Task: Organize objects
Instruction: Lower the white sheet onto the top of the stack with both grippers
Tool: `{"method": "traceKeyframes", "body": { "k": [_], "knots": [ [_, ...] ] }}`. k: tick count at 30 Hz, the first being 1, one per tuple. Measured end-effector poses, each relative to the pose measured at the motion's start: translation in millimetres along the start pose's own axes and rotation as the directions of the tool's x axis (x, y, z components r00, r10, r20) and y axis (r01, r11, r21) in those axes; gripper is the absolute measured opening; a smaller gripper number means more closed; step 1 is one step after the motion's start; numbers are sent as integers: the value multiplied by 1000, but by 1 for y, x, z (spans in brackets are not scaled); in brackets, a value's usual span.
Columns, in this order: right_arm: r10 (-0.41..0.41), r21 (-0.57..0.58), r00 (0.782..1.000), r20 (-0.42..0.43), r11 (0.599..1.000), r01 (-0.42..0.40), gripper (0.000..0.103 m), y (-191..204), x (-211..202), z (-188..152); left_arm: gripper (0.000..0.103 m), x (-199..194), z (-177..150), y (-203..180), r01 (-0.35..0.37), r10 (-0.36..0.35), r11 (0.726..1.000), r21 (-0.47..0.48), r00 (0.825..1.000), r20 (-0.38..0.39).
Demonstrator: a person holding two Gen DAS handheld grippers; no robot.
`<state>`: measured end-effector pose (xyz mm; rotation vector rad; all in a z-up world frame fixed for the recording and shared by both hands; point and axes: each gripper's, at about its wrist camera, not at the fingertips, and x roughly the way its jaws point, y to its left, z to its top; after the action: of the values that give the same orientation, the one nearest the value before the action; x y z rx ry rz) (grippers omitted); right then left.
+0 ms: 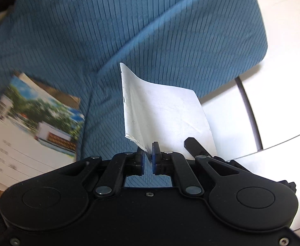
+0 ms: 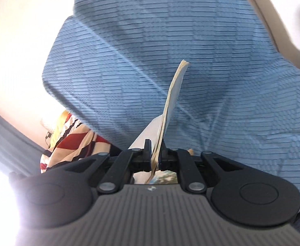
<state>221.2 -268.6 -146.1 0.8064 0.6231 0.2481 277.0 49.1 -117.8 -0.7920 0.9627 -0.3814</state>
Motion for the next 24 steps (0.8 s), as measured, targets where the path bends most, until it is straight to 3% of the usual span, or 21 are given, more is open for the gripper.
{"method": "traceKeyframes", "body": {
  "k": [10, 24],
  "knots": [
    [36, -50, 999, -36, 998, -38, 10, 46, 24, -28, 7, -47, 11, 38, 4, -5, 1000, 12, 999, 49],
    [-36, -91, 986, -163, 996, 21, 11, 32, 84, -98, 8, -35, -9, 131, -108, 108, 994, -32, 994, 12]
  ]
}}
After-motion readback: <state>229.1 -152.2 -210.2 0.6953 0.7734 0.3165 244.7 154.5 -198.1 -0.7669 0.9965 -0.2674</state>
